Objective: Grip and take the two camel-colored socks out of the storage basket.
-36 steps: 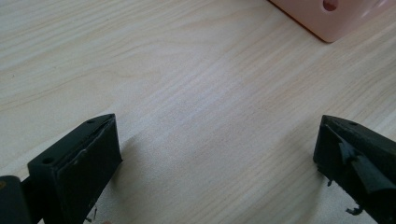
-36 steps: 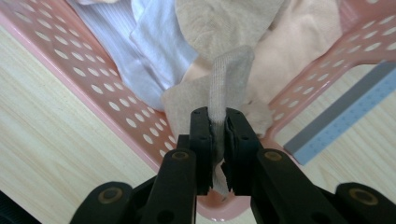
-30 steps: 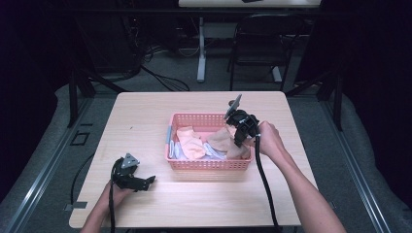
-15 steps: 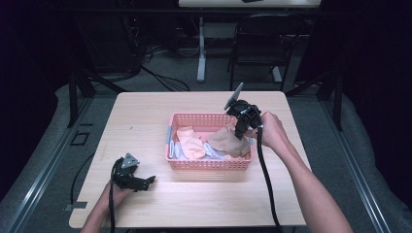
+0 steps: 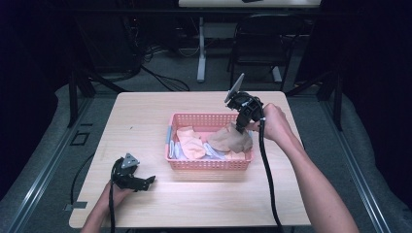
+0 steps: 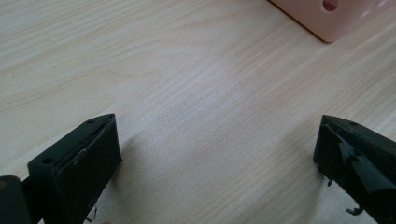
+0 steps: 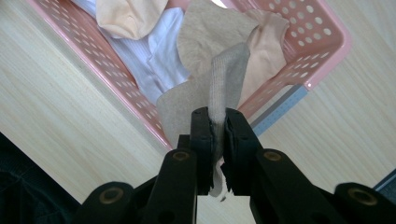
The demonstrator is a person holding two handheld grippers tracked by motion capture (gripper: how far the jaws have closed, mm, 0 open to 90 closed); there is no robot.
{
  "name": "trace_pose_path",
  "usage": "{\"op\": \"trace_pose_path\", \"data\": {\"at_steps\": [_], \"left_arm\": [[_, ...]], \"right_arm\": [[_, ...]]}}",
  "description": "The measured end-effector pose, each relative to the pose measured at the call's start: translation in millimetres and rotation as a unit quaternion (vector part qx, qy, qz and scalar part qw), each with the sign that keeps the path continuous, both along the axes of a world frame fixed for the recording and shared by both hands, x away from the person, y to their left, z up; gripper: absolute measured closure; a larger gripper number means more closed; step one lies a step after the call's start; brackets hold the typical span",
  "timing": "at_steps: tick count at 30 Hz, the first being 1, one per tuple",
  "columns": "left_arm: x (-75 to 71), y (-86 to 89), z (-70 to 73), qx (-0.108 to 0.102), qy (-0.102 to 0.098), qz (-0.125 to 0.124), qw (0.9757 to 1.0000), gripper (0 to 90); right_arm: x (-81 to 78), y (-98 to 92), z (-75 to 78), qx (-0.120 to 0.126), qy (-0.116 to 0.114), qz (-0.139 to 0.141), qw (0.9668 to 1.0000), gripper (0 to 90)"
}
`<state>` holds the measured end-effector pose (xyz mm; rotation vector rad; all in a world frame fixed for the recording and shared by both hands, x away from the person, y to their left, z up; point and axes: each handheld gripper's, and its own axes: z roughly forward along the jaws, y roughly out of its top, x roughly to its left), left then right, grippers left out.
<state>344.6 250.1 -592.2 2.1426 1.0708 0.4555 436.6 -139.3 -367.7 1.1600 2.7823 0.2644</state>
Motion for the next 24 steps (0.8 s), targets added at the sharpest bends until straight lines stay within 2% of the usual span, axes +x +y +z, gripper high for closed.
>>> {"op": "trace_pose_path", "data": {"at_steps": [13,19,24], "left_arm": [[-0.1,-0.2,-0.1,-0.002,0.001,0.001,1.0,0.4],[-0.1,-0.1,0.0,0.0,0.0,0.0,1.0,0.4],[-0.1,-0.1,-0.1,-0.001,0.0,0.0,1.0,0.4]], "right_arm": [[-6.1,-6.0,33.2,-0.009,-0.019,-0.003,0.9998,83.2],[-8.6,-11.8,40.8,-0.011,-0.024,-0.007,0.9996,83.2],[-10.8,-24.5,47.0,-0.013,-0.026,-0.017,0.9994,83.0]]}}
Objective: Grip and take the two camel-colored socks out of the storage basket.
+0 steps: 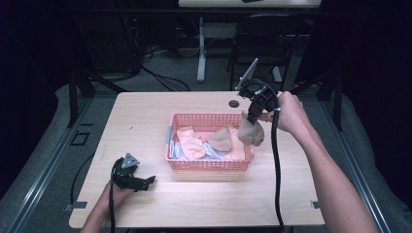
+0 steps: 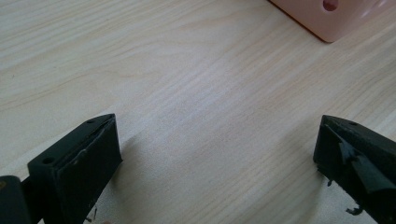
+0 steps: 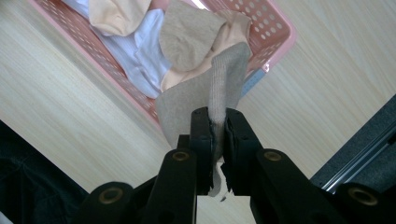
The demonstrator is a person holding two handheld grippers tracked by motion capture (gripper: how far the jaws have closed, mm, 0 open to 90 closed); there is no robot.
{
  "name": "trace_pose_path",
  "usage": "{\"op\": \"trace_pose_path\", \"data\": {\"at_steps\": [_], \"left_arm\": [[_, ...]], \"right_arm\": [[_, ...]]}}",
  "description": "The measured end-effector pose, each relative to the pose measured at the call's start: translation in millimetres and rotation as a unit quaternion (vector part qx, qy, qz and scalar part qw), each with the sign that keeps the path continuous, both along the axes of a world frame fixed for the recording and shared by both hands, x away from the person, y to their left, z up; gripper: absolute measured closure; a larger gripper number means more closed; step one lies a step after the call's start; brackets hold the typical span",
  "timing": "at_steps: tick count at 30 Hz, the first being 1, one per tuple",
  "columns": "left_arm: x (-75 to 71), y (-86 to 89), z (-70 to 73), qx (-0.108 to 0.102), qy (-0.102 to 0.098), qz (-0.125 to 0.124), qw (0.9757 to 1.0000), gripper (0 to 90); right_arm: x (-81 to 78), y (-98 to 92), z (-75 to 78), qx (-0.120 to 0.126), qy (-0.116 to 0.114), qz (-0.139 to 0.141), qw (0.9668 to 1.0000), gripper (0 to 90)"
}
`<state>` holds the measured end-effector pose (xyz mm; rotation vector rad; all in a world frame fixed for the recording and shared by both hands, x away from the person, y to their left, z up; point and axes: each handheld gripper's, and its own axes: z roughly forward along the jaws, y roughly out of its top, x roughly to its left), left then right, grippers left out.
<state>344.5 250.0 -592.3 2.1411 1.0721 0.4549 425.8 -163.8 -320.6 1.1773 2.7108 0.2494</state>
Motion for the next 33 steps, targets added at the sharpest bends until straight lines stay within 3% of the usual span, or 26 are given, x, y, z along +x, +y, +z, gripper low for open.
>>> {"op": "trace_pose_path", "data": {"at_steps": [13,24,33], "left_arm": [[-0.1,-0.2,-0.1,-0.001,0.001,0.001,1.0,0.4],[0.0,0.0,0.0,0.0,0.0,0.0,1.0,0.3],[0.0,0.0,0.0,0.0,0.0,0.0,1.0,0.3]], "right_arm": [[-3.7,-35.7,3.6,0.002,-0.003,-0.033,0.9995,82.8],[-1.6,-76.1,-12.6,0.015,-0.007,-0.074,0.9971,82.9],[-2.8,-97.4,-31.4,0.026,-0.008,-0.086,0.9959,82.9]]}}
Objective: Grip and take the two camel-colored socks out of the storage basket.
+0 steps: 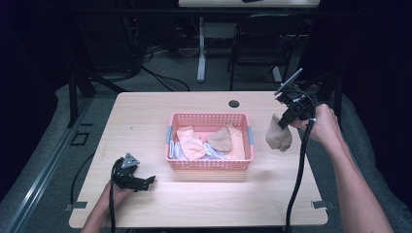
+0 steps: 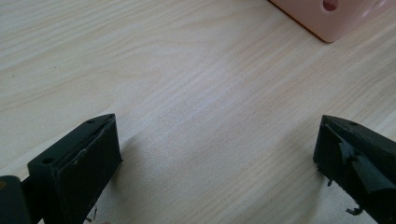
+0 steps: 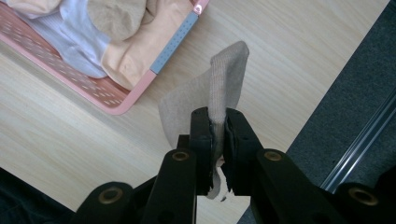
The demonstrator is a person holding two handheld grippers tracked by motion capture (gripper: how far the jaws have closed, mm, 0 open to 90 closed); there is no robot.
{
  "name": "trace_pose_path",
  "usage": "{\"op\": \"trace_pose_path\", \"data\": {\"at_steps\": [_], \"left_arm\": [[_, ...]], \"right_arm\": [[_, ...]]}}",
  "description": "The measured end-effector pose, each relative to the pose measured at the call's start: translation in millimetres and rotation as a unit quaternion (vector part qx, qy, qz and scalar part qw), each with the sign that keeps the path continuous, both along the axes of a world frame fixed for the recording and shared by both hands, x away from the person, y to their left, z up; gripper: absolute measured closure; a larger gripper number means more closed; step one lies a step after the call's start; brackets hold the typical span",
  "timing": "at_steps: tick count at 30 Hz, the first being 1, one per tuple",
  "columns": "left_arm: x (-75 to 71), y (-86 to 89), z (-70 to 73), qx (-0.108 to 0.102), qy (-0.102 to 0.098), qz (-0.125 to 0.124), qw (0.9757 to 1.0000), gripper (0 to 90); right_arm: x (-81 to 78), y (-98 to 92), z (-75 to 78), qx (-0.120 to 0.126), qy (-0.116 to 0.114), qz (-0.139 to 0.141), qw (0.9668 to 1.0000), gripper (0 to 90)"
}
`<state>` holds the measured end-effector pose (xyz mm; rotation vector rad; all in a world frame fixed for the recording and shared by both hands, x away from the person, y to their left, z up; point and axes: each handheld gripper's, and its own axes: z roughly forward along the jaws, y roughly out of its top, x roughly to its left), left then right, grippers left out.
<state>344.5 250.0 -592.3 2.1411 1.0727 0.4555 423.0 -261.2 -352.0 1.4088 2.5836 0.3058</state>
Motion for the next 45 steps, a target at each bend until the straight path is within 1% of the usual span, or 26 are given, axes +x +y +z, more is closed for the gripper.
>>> {"op": "trace_pose_path", "data": {"at_steps": [8,10,16,17,19,20,22,23,24,25,28,29,30,31,34,35,36,37,38,39,40,41,42,43,44,45], "left_arm": [[0.0,-0.1,0.0,0.0,0.0,0.0,1.0,0.3],[-0.1,-0.2,0.0,-0.001,0.0,0.001,1.0,0.3],[0.0,-0.1,0.0,0.0,0.0,0.001,1.0,0.3],[0.0,-0.1,0.0,0.0,0.0,0.001,1.0,0.3],[0.0,-0.1,0.0,0.0,0.0,0.0,1.0,0.3],[0.0,-0.1,0.0,0.0,0.0,0.0,1.0,0.3],[-0.1,-0.2,-0.1,-0.001,0.0,0.001,1.0,0.3],[0.0,-0.1,0.0,0.0,0.0,0.0,1.0,0.3],[0.0,-0.1,0.0,0.0,0.0,0.0,1.0,0.3],[0.0,-0.1,0.0,0.0,0.0,0.0,1.0,0.3],[0.0,-0.1,0.0,0.0,0.0,0.0,1.0,0.3],[0.0,-0.2,0.0,-0.001,0.0,0.001,1.0,0.3],[0.0,-0.2,0.0,-0.001,0.0,0.001,1.0,0.3],[-0.2,-0.3,-0.1,-0.001,0.0,0.002,1.0,0.3],[-0.1,-0.2,-0.1,-0.001,0.0,0.001,1.0,0.3],[0.0,-0.1,0.0,0.0,0.0,0.0,1.0,0.3],[0.0,-0.1,0.0,0.0,0.0,0.0,1.0,0.3],[0.0,-0.1,0.0,0.0,0.0,0.0,1.0,0.3],[0.0,-0.1,0.0,0.0,0.0,0.0,1.0,0.3],[0.0,-0.1,0.0,0.0,0.0,0.0,1.0,0.3],[0.0,-0.1,0.0,0.0,0.0,0.001,1.0,0.3],[0.0,-0.2,-0.1,-0.001,0.0,0.001,1.0,0.3],[0.0,-0.2,-0.1,-0.001,0.0,0.001,1.0,0.3],[0.0,-0.1,0.0,0.0,0.0,0.0,1.0,0.3],[0.0,-0.1,0.0,0.0,0.0,0.0,1.0,0.3],[0.0,-0.1,0.0,0.0,0.0,0.0,1.0,0.3]], "right_arm": [[1.6,-18.1,-27.4,0.013,0.008,-0.019,0.9997,83.4],[2.0,-20.4,-30.5,0.013,0.005,-0.021,0.9997,83.4],[4.3,-31.6,-53.7,0.026,-0.004,-0.041,0.9988,83.3],[4.3,-31.6,-53.7,0.026,-0.004,-0.041,0.9988,83.3],[5.2,-34.9,-65.4,0.035,-0.012,-0.049,0.9981,83.3],[5.2,-34.9,-65.4,0.035,-0.012,-0.049,0.9981,83.3],[5.1,-36.0,-74.2,0.037,-0.015,-0.054,0.9978,83.3],[5.3,-37.3,-82.8,0.042,-0.013,-0.056,0.9975,83.2],[5.3,-37.3,-82.8,0.042,-0.013,-0.056,0.9975,83.2],[5.1,-38.1,-90.5,0.047,-0.011,-0.056,0.9973,83.2],[5.3,-39.4,-97.8,0.056,-0.007,-0.063,0.9964,83.1],[5.2,-39.8,-105.3,0.05,-0.005,-0.065,0.9966,83.0],[5.2,-39.8,-105.3,0.05,-0.005,-0.065,0.9966,83.0],[6.2,-41.6,-114.1,0.053,0.008,-0.066,0.9964,82.1],[6.2,-43.1,-121.8,0.053,0.009,-0.072,0.996,81.3],[6.8,-44.7,-130.1,0.051,0.019,-0.075,0.9957,77.6],[6.8,-44.7,-130.1,0.051,0.019,-0.075,0.9957,77.6],[7.6,-48.0,-136.0,0.056,0.027,-0.08,0.9949,71.9],[7.4,-48.1,-139.1,0.055,0.027,-0.089,0.9942,63.1],[7.9,-48.7,-141.2,0.047,0.03,-0.09,0.9944,54.5],[7.9,-48.7,-141.2,0.047,0.03,-0.09,0.9944,54.5],[6.6,-49.6,-142.5,0.046,0.026,-0.096,0.994,38.6],[6.6,-49.6,-142.5,0.046,0.026,-0.096,0.994,38.6],[4.5,-50.9,-139.2,0.056,0.015,-0.095,0.9938,28.9],[4.5,-50.9,-139.2,0.056,0.015,-0.095,0.9938,28.9],[2.1,-51.1,-133.9,0.062,0.007,-0.094,0.9936,18.5]]}}
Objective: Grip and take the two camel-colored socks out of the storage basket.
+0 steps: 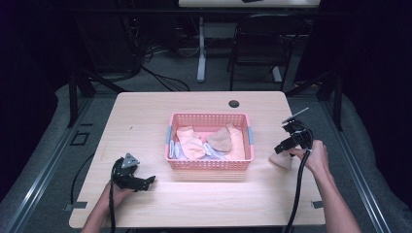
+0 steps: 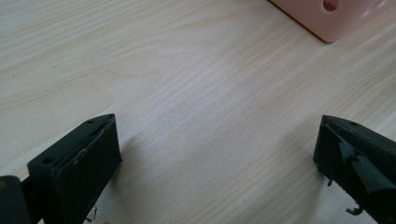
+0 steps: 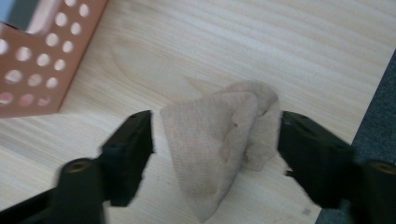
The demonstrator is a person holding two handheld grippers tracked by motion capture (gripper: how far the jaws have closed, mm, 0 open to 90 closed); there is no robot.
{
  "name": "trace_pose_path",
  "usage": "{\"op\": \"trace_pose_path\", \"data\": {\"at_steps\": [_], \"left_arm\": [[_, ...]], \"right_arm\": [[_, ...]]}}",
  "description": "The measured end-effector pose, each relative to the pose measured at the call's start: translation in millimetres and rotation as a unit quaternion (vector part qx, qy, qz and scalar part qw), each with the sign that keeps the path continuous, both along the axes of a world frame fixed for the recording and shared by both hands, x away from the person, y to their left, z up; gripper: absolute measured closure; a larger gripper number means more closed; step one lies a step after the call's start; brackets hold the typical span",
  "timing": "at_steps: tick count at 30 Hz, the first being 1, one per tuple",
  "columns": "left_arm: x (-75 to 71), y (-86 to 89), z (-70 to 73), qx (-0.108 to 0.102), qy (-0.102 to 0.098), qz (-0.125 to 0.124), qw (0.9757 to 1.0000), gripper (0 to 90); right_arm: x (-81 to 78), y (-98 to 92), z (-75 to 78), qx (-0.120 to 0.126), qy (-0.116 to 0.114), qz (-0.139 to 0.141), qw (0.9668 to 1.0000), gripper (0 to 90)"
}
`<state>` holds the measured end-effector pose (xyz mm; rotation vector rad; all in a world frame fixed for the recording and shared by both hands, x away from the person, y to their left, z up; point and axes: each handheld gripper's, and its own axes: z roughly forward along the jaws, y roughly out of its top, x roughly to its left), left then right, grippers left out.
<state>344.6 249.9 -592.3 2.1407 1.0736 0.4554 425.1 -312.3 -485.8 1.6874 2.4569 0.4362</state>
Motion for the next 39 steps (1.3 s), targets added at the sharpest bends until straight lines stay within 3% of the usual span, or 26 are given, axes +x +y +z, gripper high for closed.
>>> {"op": "trace_pose_path", "data": {"at_steps": [4,6,12,17,22,32,34,39], "left_arm": [[0.0,0.0,0.0,0.0,0.0,0.0,1.0,0.3],[0.0,0.0,0.0,0.0,0.0,0.0,1.0,0.3],[0.0,0.0,0.0,0.0,0.0,0.0,1.0,0.3],[0.0,0.0,0.0,0.0,0.0,0.0,1.0,0.3],[-0.1,-0.1,-0.1,-0.001,0.0,0.001,1.0,0.3],[0.0,0.0,0.0,0.0,0.0,0.0,1.0,0.3],[0.0,0.0,0.0,0.0,0.0,0.0,1.0,0.3],[0.0,0.1,0.0,0.0,0.0,0.0,1.0,0.3]], "right_arm": [[-3.3,0.6,11.1,0.008,-0.014,0.005,0.9999,11.2],[-6.6,3.6,23.0,0.016,-0.033,0.015,0.9992,2.2],[-11.7,18.1,45.0,0.04,-0.069,0.044,0.9959,0.0],[-12.8,33.0,58.2,0.036,-0.084,0.065,0.9937,0.0],[-11.7,63.2,72.0,0.036,-0.107,0.096,0.9889,0.0],[-2.2,109.6,82.0,0.021,-0.108,0.143,0.9836,0.0],[1.3,123.6,78.1,0.021,-0.107,0.155,0.9818,0.0],[8.1,138.5,69.8,0.023,-0.094,0.164,0.9818,0.0]]}}
